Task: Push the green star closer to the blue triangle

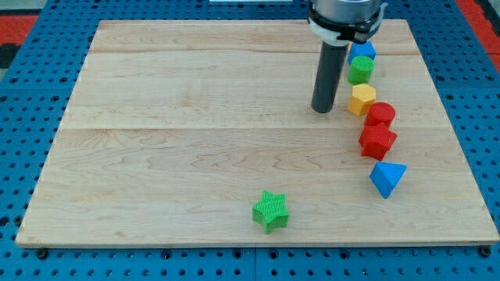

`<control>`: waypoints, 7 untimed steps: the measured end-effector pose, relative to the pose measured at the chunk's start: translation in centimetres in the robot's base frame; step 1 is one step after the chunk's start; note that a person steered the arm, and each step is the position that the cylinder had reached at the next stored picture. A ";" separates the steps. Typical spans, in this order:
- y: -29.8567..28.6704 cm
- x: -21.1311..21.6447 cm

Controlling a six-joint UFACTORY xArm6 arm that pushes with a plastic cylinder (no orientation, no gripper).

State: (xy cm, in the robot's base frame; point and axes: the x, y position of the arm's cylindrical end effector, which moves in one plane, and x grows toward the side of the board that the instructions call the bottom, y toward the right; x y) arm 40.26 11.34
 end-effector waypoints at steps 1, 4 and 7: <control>2.2 -0.7; 1.8 -1.6; -19.3 11.6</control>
State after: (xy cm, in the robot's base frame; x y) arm 51.81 -7.91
